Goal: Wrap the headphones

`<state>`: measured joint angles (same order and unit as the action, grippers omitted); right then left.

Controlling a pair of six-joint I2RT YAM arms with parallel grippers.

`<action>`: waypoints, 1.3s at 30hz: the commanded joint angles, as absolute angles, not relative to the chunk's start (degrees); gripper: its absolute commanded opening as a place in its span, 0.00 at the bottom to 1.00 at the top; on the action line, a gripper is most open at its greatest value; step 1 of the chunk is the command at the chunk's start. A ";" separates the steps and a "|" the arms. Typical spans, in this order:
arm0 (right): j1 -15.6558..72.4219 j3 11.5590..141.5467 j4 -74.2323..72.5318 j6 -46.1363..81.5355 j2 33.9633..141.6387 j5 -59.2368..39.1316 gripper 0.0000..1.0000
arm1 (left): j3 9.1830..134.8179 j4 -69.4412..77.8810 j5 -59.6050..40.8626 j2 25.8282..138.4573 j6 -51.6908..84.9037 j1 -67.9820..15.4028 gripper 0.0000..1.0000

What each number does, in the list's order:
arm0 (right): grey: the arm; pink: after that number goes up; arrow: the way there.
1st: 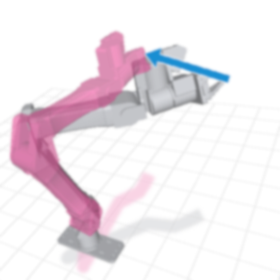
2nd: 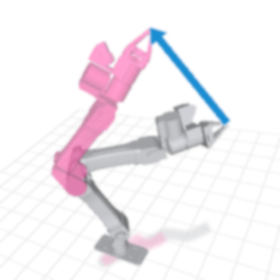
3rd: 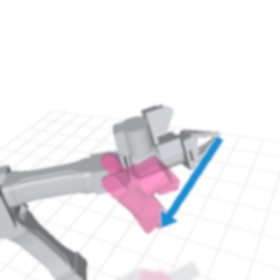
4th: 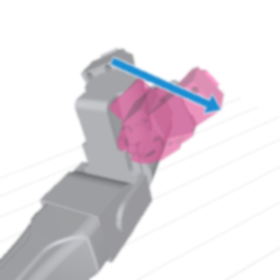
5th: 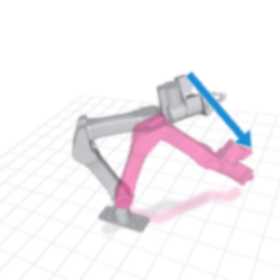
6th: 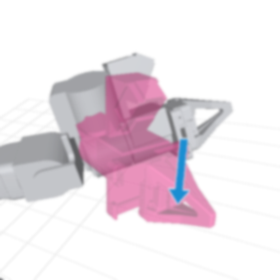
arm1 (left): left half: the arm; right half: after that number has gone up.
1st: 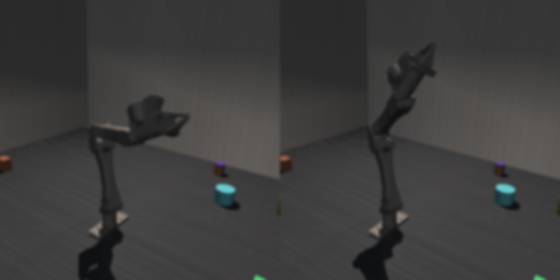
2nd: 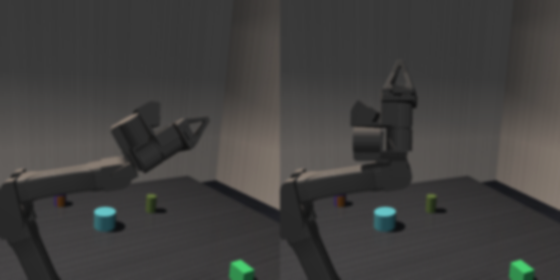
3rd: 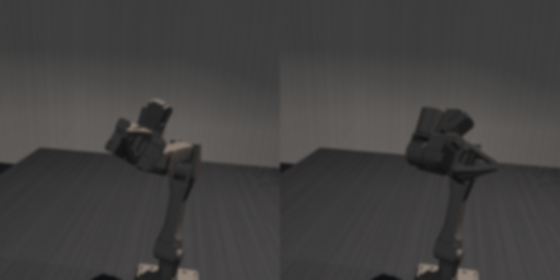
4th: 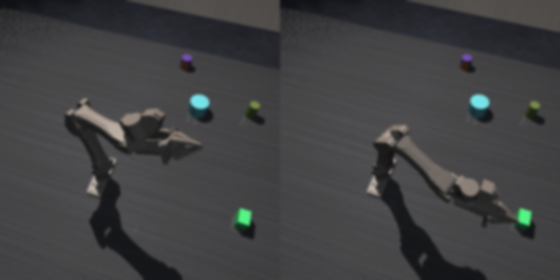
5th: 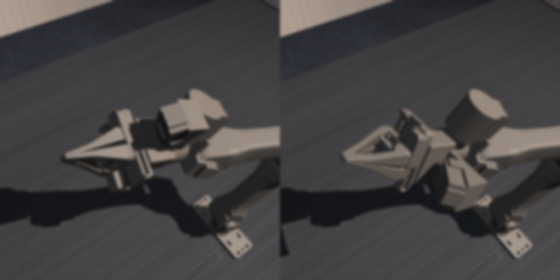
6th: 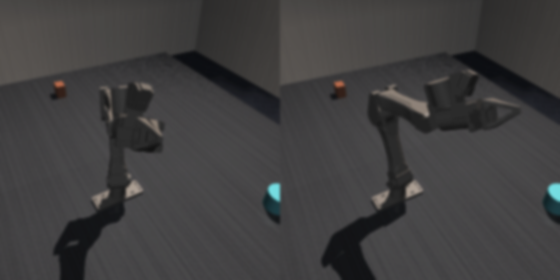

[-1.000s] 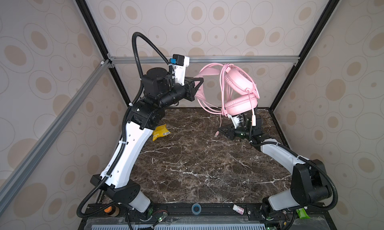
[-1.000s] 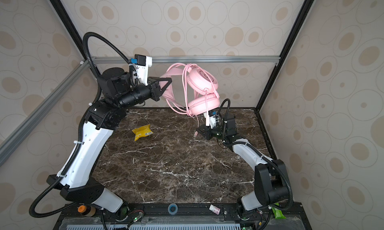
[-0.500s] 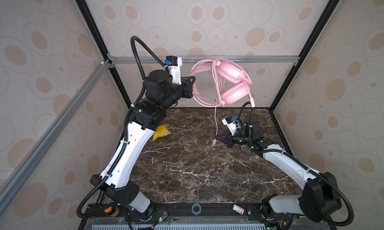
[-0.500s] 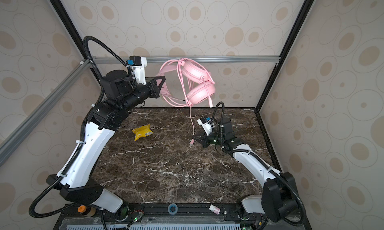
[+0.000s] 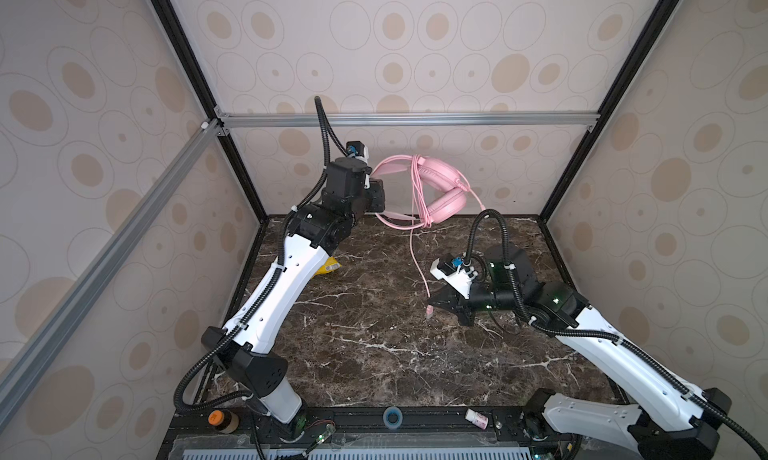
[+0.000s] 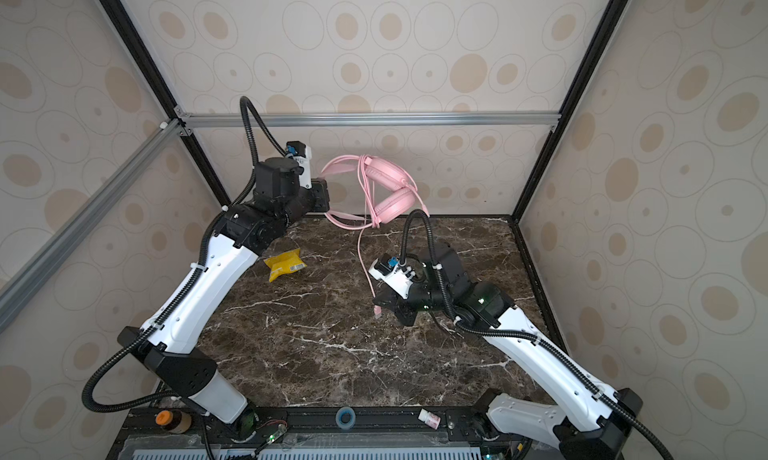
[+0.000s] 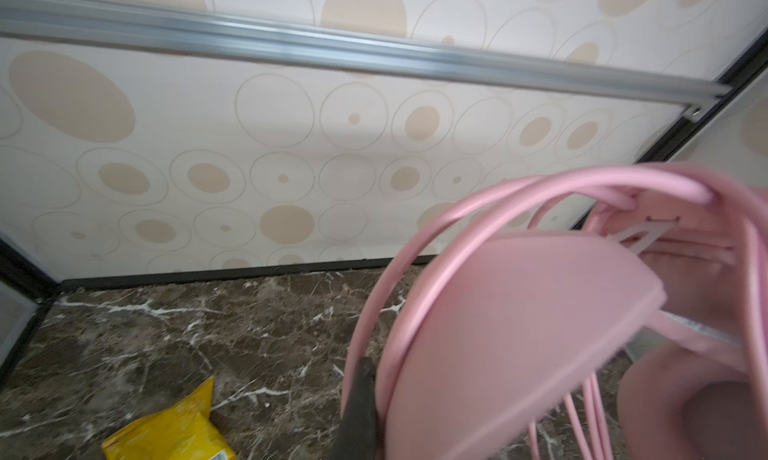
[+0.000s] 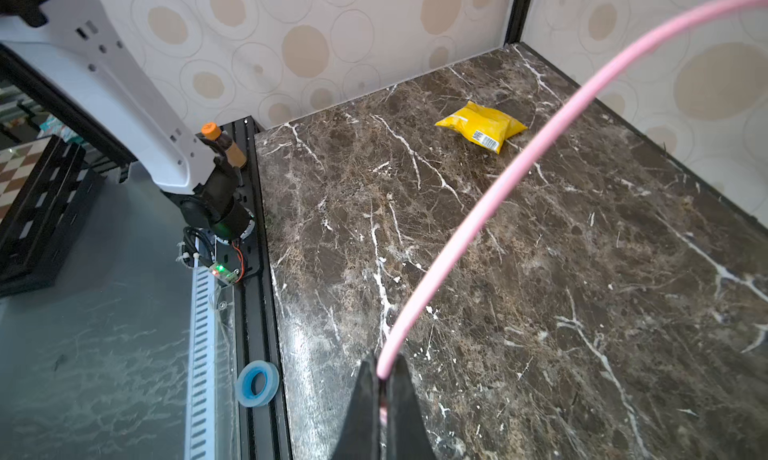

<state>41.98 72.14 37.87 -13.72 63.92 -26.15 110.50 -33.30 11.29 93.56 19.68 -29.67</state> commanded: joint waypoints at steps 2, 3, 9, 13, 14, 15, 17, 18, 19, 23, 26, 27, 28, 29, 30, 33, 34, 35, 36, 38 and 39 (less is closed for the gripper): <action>43.79 78.82 48.76 -20.96 65.45 -20.55 0.00 | 108.45 -31.14 16.41 92.13 16.19 -29.53 0.00; 43.99 80.62 49.78 -21.71 65.97 -19.62 0.00 | 107.52 -31.05 16.51 92.14 15.54 -29.53 0.00; 44.55 91.21 53.84 -27.41 71.25 -13.56 0.00 | 103.10 -31.52 13.58 91.96 10.84 -29.87 0.00; 44.48 94.71 51.44 -29.43 74.59 -7.92 0.00 | 101.70 -33.77 11.34 92.24 6.67 -30.78 0.00; 44.47 95.32 50.78 -29.76 75.55 -6.79 0.00 | 101.04 -34.12 10.72 92.08 5.60 -31.04 0.00; 44.36 96.12 50.27 -30.06 76.61 -5.90 0.00 | 99.88 -34.24 10.13 91.66 4.56 -31.22 0.00; 44.29 97.71 50.10 -30.60 78.70 -4.91 0.00 | 96.71 -33.31 9.25 90.08 3.09 -31.45 0.00; 44.17 98.43 50.05 -30.95 79.66 -4.50 0.00 | 94.67 -32.37 8.62 89.10 2.74 -31.38 0.00; 44.14 98.97 50.09 -31.23 80.42 -4.14 0.00 | 92.91 -31.67 7.80 88.07 2.37 -31.39 0.00; 43.60 101.88 50.77 -33.12 83.53 -1.14 0.00 | 87.42 -30.78 5.15 85.52 1.67 -31.45 0.00; 41.94 103.92 50.37 -32.76 84.71 -1.23 0.00 | 84.41 -30.16 2.99 84.04 1.45 -31.47 0.00; 41.56 104.06 49.89 -32.93 84.94 -0.95 0.00 | 83.71 -29.80 1.64 83.57 1.20 -31.47 0.00; 41.13 104.13 49.54 -33.21 85.26 -0.57 0.00 | 83.10 -29.49 0.07 83.13 0.90 -31.54 0.00; 40.79 104.20 49.46 -33.37 85.60 -0.53 0.00 | 82.65 -29.18 -1.19 82.80 0.71 -31.47 0.00; 40.29 104.15 49.33 -33.33 85.84 -0.67 0.00 | 82.51 -28.86 -2.63 82.39 0.61 -31.49 0.00; 36.25 101.84 46.04 -29.58 84.94 -3.96 0.00 | 82.38 -29.11 -6.59 81.85 0.10 -31.55 0.00; 34.37 100.68 44.37 -27.62 84.39 -6.75 0.00 | 82.19 -29.18 -7.78 81.61 -0.06 -31.55 0.00; 33.37 99.78 43.45 -26.58 84.03 -8.30 0.00 | 81.90 -29.23 -8.86 81.49 -0.16 -31.55 0.00; 33.04 98.97 42.54 -26.35 83.94 -8.73 0.00 | 81.75 -29.42 -10.16 81.23 -0.34 -31.54 0.00; 32.65 97.71 41.82 -26.11 83.98 -8.93 0.00 | 81.48 -29.49 -12.43 80.83 -0.60 -31.49 0.00; 32.02 96.89 41.11 -25.45 83.92 -9.64 0.00 | 81.28 -29.44 -13.48 80.52 -0.71 -31.56 0.00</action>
<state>32.67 98.50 45.01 -27.79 85.17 -6.63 81.08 -31.57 -6.59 82.76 0.34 -31.29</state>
